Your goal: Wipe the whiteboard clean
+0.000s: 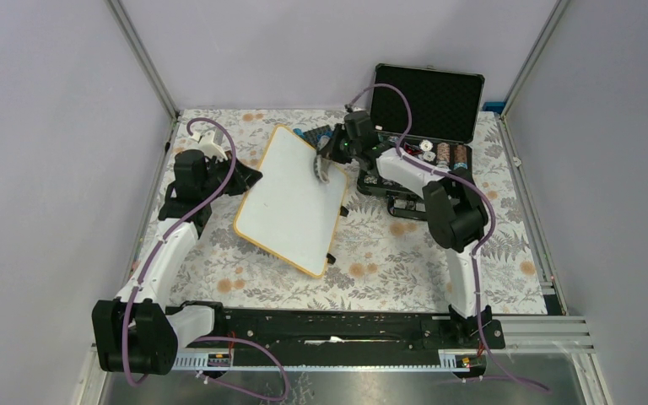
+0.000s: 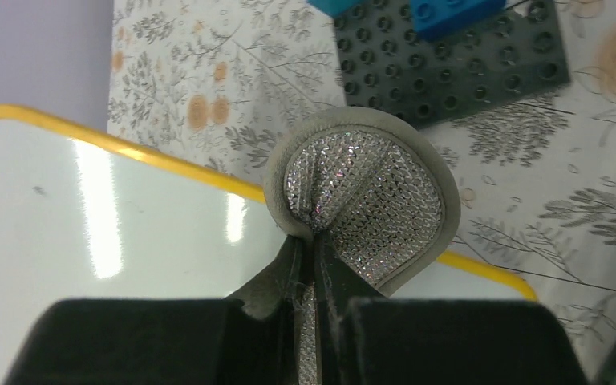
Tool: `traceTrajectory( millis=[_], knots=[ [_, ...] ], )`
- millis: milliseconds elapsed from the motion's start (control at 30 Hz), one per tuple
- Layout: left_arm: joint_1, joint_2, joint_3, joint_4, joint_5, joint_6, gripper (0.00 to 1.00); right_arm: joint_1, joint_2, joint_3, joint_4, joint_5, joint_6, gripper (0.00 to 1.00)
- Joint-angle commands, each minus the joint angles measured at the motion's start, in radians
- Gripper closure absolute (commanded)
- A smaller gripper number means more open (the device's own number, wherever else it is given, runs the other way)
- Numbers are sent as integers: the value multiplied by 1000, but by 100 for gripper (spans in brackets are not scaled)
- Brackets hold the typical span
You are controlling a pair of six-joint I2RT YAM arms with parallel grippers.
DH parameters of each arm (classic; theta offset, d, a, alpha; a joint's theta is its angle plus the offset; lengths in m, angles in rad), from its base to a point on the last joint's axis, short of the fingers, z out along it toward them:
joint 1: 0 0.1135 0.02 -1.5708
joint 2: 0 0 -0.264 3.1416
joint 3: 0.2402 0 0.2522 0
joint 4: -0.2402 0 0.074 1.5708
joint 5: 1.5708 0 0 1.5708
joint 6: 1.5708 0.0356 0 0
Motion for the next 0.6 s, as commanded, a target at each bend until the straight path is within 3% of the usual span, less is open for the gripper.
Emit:
traceTrajectory(
  millis=[0, 200, 433, 567],
  knots=[
    [-53, 12, 15, -55, 156, 33, 100, 15, 26, -2, -91, 19, -29, 100],
    [-53, 13, 13, -54, 156, 42, 100, 113, 65, 183, -130, 19, -60, 100],
    [-58, 15, 10, -54, 148, 48, 100, 208, 236, 627, -323, 18, -114, 100],
    [-61, 19, 11, -55, 143, 50, 100, 220, 286, 740, -343, -8, -89, 100]
  ],
)
